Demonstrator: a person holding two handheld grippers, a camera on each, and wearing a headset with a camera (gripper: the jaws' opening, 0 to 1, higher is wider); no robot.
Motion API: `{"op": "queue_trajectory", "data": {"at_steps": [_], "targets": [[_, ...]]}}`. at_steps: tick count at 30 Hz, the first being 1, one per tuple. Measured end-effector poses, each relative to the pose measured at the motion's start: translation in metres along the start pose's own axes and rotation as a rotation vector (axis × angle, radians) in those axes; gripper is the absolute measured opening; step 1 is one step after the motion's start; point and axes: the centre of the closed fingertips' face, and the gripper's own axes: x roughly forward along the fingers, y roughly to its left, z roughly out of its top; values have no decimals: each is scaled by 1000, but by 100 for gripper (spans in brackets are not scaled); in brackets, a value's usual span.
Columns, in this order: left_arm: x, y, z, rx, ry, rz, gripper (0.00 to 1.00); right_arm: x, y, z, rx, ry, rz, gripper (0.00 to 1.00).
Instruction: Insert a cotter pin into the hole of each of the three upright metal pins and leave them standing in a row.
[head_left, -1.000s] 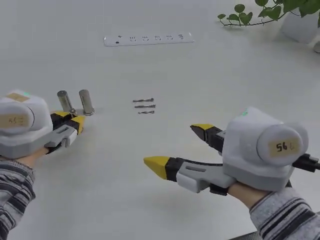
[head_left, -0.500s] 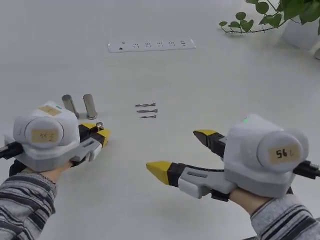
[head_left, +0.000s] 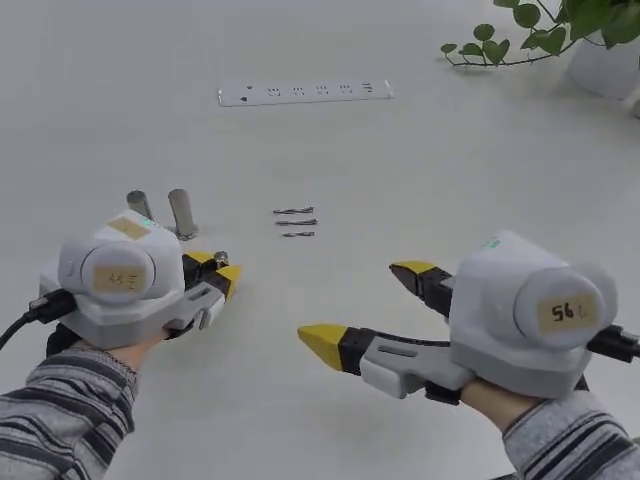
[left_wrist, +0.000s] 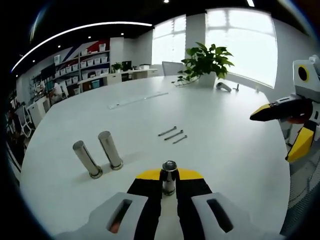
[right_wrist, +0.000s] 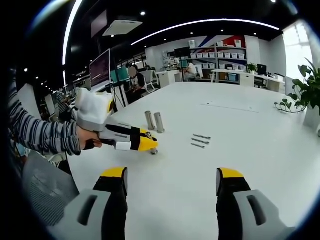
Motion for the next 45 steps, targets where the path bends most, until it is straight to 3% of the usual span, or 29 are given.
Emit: {"op": "queue_trajectory", "data": {"at_steps": [4, 12, 17, 25, 29, 36, 39, 45], "targets": [[0, 1, -1, 16, 4, 1, 6, 2, 0, -1, 10, 1, 5, 69], [-4, 1, -4, 31, 17, 15, 19, 4, 1, -1, -13, 17, 20, 68], [-16, -1, -1, 3, 4, 33, 27, 7, -4, 2, -23, 42, 37, 64], [-40, -3, -3, -60, -19, 85, 40, 18, -17, 7, -106, 117, 81, 59], [-47, -2, -6, -74, -22, 104, 47, 28, -23, 9, -160, 173, 120, 57], [-60, 3, -10, -98, -23, 141, 57, 51, -32, 17, -249, 210, 154, 48], [-65, 5, -12, -96, -16, 157, 58, 60, -35, 15, -307, 255, 174, 46], [-74, 10, -13, -115, -17, 182, 64, 81, -41, 8, -344, 321, 209, 38]]}}
